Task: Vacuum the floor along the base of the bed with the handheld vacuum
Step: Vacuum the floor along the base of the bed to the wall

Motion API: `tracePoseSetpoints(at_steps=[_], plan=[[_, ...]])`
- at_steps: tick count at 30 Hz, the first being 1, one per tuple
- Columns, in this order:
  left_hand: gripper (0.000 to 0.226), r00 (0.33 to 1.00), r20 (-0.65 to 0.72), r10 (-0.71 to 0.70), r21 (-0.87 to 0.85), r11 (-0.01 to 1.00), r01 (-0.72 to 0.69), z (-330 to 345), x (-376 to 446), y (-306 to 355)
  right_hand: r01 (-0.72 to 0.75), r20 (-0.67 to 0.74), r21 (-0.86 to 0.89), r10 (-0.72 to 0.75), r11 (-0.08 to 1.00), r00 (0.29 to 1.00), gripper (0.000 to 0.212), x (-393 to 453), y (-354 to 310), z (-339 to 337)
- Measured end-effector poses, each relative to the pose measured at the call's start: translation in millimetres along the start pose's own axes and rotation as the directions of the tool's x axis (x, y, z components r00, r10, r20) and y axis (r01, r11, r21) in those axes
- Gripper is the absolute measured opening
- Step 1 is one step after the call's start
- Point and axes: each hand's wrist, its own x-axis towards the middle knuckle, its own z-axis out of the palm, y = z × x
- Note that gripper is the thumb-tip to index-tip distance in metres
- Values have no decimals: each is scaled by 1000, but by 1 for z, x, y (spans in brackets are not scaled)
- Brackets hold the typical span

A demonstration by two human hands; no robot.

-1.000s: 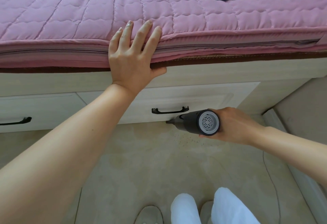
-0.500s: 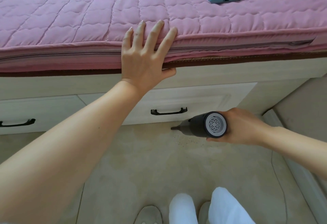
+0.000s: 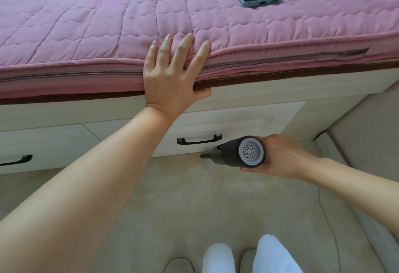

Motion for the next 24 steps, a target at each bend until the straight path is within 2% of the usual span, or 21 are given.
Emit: tracePoseSetpoints(at_steps=[5, 13, 18, 24], plan=[[82, 1000, -9, -10, -1, 1000, 10, -1, 0, 1, 5, 60, -19, -4, 1000, 998, 50, -4, 1, -4], [83, 1000, 0, -31, -9, 999, 31, -2, 0, 2, 23, 71, -57, -19, 998, 997, 53, -15, 5, -15], [84, 1000, -3, -26, -8, 1000, 26, -2, -1, 2, 17, 67, -92, -11, 996, 998, 47, -19, 2, -19], [83, 999, -4, -32, -19, 999, 31, -1, -1, 3, -4, 55, -91, 10, 996, 998, 55, -15, 1, -17]])
